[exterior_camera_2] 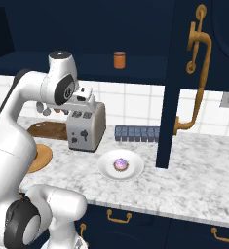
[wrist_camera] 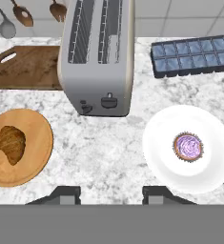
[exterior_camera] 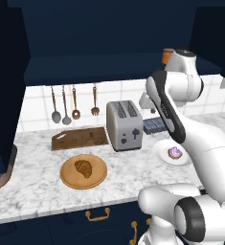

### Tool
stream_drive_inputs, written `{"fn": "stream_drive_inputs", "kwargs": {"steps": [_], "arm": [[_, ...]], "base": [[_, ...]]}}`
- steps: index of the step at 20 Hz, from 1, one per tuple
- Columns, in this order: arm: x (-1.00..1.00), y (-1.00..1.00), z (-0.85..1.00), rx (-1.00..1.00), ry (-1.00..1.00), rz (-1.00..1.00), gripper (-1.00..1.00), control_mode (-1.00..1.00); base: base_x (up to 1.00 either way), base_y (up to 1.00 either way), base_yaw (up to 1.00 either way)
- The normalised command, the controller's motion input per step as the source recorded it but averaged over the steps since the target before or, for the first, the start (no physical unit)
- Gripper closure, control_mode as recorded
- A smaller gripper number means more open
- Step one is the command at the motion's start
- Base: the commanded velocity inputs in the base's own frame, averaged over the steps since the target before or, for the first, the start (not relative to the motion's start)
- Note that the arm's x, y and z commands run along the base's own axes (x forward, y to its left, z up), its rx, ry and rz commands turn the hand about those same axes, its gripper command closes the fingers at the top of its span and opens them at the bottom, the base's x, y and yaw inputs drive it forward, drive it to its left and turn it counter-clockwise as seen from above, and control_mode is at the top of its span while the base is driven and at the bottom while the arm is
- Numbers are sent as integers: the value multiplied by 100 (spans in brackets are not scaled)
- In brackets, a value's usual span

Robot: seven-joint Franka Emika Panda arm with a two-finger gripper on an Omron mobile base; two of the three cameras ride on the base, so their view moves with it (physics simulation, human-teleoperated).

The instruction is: From the different types of pastries on the counter, select a croissant and place it on the cutting board. Then retrieve a jar of jam from the cabinet and place it alongside the croissant on the cutting board.

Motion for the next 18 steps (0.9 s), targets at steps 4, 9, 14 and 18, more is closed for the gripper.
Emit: {"fn": "stream_drive_inputs", "kwargs": {"steps": [4, 9, 14, 18], "arm": [[0, 0, -2, 0, 2, 0, -100, -100], [-6, -23, 34, -4, -64, 16, -100, -100], [5, -2, 25, -1, -23, 6, -100, -100], [30, -2, 88, -8, -45, 0, -100, -100]], "base": [[0, 0, 0], [0, 0, 0], [0, 0, 0], [0, 0, 0]]}}
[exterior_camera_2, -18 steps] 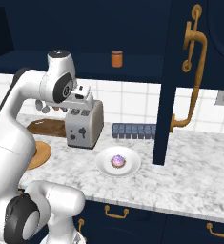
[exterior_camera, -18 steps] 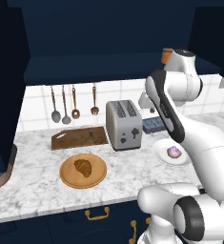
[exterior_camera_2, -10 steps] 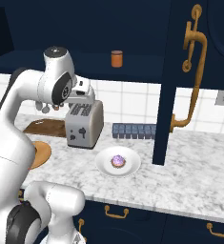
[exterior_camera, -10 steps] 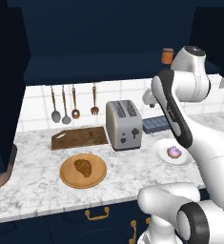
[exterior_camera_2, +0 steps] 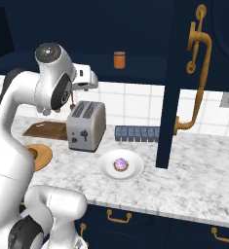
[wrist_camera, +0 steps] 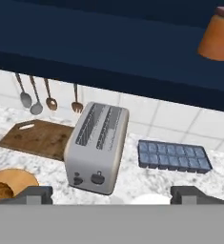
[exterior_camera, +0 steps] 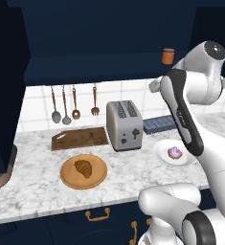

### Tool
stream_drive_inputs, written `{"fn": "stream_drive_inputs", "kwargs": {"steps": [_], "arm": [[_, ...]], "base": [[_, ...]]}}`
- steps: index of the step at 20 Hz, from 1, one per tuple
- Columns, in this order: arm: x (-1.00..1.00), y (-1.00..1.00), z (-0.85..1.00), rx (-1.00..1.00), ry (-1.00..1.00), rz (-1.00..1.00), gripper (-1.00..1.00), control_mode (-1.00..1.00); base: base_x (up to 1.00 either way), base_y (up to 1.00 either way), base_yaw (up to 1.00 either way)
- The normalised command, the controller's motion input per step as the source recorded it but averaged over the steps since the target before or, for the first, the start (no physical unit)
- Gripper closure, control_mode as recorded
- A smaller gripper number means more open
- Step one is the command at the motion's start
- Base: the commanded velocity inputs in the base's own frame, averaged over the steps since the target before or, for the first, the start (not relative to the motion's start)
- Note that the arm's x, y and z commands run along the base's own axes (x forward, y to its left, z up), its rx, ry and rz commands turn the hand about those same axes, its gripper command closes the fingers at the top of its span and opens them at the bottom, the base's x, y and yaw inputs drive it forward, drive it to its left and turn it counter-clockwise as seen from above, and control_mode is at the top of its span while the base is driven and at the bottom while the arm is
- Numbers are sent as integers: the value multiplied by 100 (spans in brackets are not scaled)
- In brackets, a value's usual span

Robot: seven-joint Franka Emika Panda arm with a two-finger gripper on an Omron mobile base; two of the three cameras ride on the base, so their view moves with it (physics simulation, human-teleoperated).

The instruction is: From the different types of pastries on the counter, select a croissant and place it on the cutting board. Then retrieve a jar of jam from the cabinet and place it alongside the croissant on the cutting board.

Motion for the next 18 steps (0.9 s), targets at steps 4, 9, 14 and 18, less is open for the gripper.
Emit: {"fn": "stream_drive_inputs", "kwargs": {"steps": [4, 9, 14, 18], "arm": [[16, -5, 79, -6, -39, 0, -100, -100], [28, -44, 18, -1, -9, -6, -100, -100], [24, -40, 19, 0, -12, -10, -100, -100], [85, -8, 24, 0, 0, -1, -100, -100]], "base": [[0, 0, 0], [0, 0, 0], [0, 0, 0], [0, 0, 0]]}}
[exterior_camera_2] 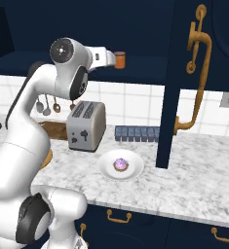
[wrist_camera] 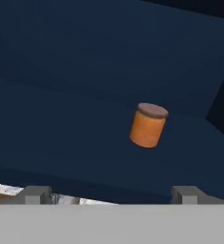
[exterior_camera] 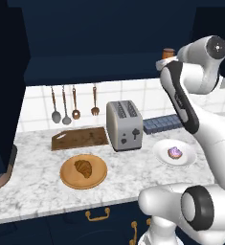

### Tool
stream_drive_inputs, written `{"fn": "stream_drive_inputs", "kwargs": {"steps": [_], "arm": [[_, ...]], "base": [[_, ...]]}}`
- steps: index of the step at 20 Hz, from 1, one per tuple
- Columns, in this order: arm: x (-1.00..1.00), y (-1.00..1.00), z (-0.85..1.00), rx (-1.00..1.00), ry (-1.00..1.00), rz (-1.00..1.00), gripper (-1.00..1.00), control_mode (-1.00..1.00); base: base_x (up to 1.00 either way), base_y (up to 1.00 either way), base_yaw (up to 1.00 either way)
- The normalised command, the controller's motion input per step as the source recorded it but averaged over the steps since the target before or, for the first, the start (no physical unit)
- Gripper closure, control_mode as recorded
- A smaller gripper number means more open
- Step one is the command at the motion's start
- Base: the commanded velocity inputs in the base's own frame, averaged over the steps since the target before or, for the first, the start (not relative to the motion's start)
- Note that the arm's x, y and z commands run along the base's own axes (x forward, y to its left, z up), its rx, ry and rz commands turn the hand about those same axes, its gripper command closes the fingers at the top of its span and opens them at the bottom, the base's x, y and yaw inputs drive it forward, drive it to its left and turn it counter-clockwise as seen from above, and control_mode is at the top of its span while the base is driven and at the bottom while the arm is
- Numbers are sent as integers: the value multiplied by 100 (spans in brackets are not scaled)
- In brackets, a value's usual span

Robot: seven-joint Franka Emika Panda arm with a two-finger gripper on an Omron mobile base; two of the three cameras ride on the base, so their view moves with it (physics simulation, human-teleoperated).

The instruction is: From the different types of pastries on the counter, select a croissant and place it on the cutting board. Then retrieve a jar of jam from the cabinet and place it alongside the croissant on the cutting board.

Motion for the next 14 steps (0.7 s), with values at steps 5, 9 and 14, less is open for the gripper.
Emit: {"fn": "stream_drive_inputs", "kwargs": {"steps": [5, 9, 14], "arm": [[32, -26, 22, 4, 4, 0, -100, -100], [34, -43, 45, 11, 4, -2, -100, -100], [22, 0, -35, -1, 13, -9, -100, -100]], "base": [[0, 0, 0], [0, 0, 0], [0, 0, 0]]}}
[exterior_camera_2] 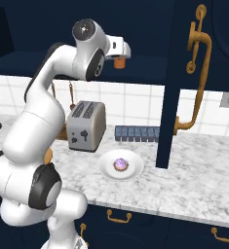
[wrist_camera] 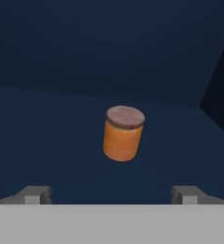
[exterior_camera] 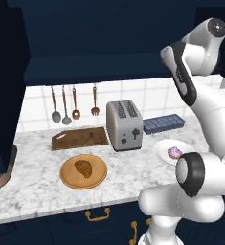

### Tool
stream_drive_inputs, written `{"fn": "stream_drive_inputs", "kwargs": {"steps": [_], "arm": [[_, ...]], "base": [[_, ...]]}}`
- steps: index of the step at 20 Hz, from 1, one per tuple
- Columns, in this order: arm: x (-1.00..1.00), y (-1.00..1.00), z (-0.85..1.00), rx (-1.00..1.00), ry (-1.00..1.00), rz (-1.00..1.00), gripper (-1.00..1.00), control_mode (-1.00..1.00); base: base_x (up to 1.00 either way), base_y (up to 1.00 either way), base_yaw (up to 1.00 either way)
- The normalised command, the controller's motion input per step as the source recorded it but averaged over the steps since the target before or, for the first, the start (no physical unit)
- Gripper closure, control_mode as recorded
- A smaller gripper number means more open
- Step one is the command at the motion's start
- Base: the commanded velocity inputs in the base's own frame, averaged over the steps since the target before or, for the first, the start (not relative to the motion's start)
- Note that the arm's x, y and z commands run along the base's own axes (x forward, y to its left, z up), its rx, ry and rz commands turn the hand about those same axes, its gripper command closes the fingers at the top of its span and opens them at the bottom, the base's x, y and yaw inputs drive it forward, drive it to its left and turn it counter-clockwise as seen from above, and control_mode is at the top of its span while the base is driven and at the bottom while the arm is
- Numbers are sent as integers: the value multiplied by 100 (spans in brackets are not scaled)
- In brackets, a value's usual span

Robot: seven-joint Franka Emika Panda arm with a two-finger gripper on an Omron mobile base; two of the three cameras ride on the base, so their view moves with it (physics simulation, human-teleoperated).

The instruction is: From the different types of pastries on the counter, select a croissant and place it on the cutting board. Then retrieve a jar of jam from the cabinet and place it alongside the croissant on the cutting board.

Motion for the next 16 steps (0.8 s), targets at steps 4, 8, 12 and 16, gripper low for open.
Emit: {"fn": "stream_drive_inputs", "kwargs": {"steps": [4, 8, 12, 16], "arm": [[15, 0, -13, 3, 10, -3, -100, -100], [57, 0, 23, 8, 7, -1, -100, -100], [44, -9, 22, 11, 4, -3, -100, -100], [0, -21, -7, 4, -4, -2, -100, -100]], "base": [[0, 0, 0], [0, 0, 0], [0, 0, 0], [0, 0, 0]]}}
